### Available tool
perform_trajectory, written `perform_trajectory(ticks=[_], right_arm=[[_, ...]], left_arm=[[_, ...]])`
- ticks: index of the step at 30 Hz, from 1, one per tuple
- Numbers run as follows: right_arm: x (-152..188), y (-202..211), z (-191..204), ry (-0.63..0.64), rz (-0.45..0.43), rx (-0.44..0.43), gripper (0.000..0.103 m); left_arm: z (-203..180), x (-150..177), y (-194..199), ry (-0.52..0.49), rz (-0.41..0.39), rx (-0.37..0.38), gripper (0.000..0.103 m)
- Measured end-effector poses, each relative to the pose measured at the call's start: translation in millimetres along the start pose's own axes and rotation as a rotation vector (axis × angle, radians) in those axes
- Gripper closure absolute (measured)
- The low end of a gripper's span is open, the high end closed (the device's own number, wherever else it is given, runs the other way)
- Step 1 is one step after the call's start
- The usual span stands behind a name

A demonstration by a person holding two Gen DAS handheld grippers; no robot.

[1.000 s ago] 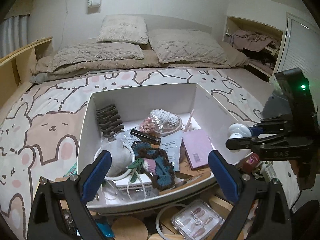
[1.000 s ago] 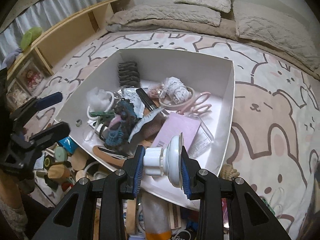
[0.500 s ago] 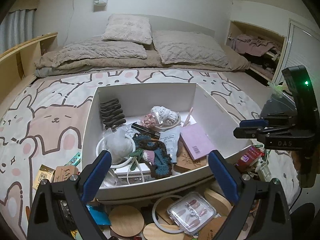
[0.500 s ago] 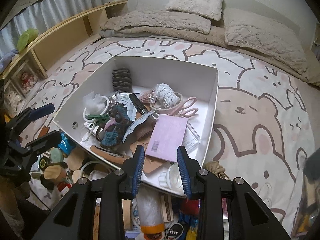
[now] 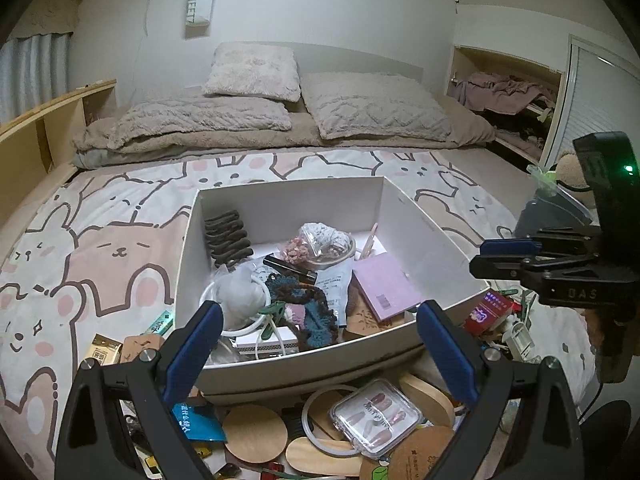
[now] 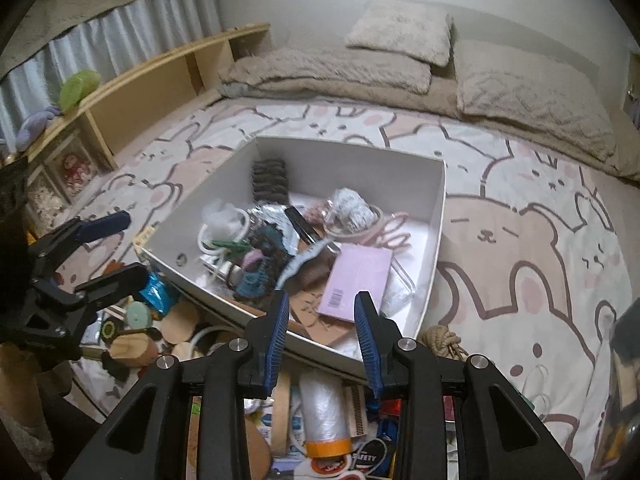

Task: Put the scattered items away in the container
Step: 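Withdraw both open tools upward and back from the white box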

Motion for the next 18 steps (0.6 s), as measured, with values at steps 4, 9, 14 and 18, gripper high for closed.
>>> perform_trajectory(ticks=[4,9,14,18], right_arm=[[-0.4,15.2,5.5,-0.016,-0.06,-0.007,0.069],[2.5,36.0,10.5,-0.028,-0.139,0.013,0.069],[10.8,52.0,18.3,-0.034,-0.198,0.038,0.069],[18.1,62.4,24.2,-0.036,-0.238,0.062,0.069]], left_arm=[[-0.6,-0.8,10.1,-0.001,-0.023,-0.004,0.005],[-4.3,-1.7,24.6,-0.002,-0.062,0.001,0.005],[-5.7,-0.3,40.1,0.023,-0.087,0.026,0.003],[-9.6,0.4,52.0,0.019,-0.111,0.026,0.0]])
Point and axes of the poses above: each gripper's, at about its wrist camera, not at the fingertips, and y roughly against the way its jaws point, z to its left, x to its underside, the point moved 4 cm from there along -y, roughly the way its jaws point, and after that the axes turned 14 degrees about y, right-handed, at the moved point
